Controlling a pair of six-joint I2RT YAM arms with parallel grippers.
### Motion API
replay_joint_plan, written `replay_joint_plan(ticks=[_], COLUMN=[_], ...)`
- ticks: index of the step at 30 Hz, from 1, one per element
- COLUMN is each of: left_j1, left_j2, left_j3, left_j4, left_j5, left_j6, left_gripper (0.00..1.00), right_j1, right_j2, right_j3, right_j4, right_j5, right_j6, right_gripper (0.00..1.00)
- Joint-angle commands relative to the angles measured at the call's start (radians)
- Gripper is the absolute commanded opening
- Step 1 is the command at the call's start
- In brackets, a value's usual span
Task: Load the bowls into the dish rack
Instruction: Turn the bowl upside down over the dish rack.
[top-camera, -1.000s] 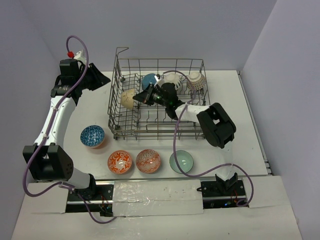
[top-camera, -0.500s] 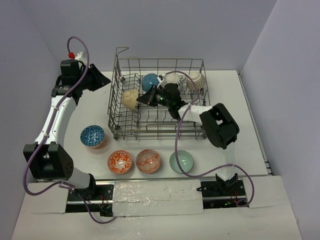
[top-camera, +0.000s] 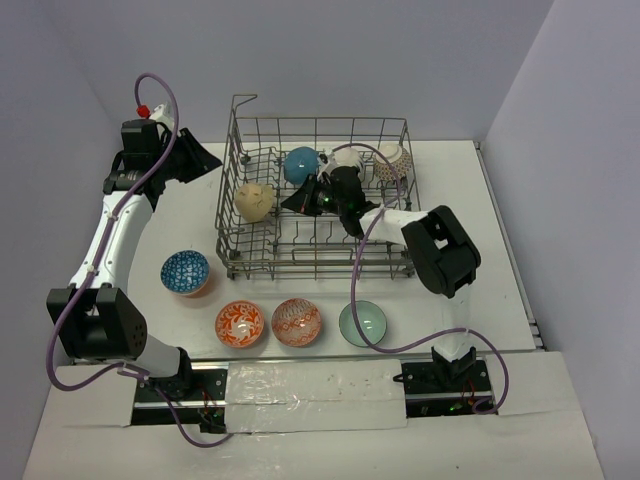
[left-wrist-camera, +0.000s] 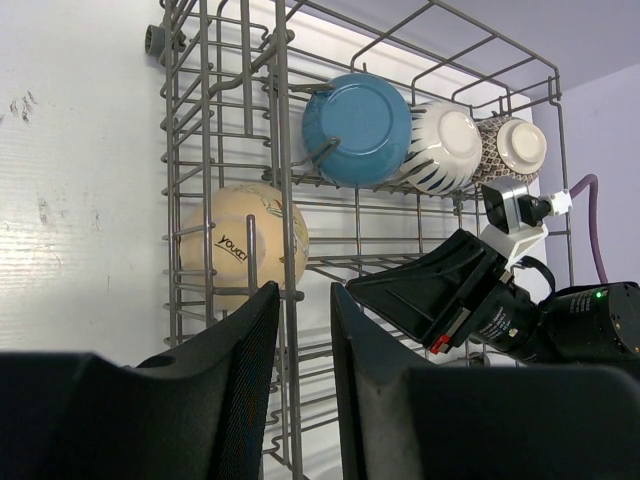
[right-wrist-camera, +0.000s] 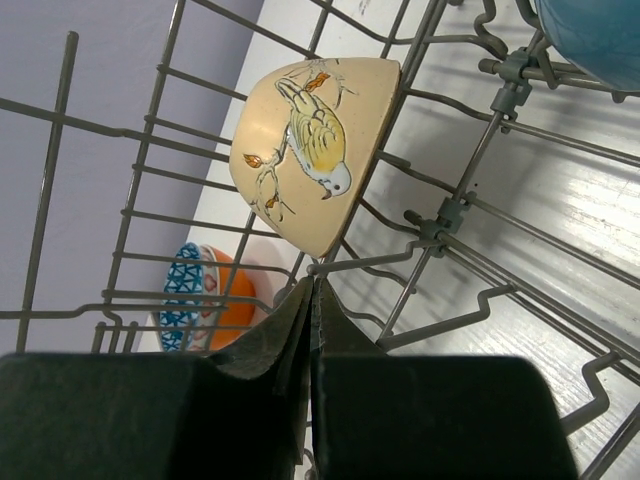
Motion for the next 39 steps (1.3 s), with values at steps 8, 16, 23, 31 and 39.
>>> replay_joint_plan(ticks=[8,16,23,31,39], left_j1=[0.005,-0.026,-0.066,-0.089,-0.089], left_j2=[0.005,0.023,0.057,0.083,0.091], left_j3=[-0.005,0.018,0.048,0.063,0.066], left_j4=[0.047,0.019,-0.041,-0.079,-0.084], left_j5=[0.019,-0.002,-0.084,-0.159,-0.160], left_j6=[-0.004,0.040,0.082,0.103,0.103], left_gripper=[0.33,0.34,0.34,0.33,0.17], right_j1=[-0.006,-0.005,-0.005,-0.005,0.005], right_j2=[-0.072,-0.079,-0.081,-0.073,-0.027], right_j3=[0.105,0.168,0.171,0.180,0.255], right_j4=[-0.140,-0.225,-0.239,-0.245,-0.320], right_j5=[-0.034,-0.051,-0.059,-0.075,-0.143], right_j6=[-0.116,-0.173,-0.185,-0.194,-0.253], right_gripper=[0.10,0.10,0.11,0.11,0.11])
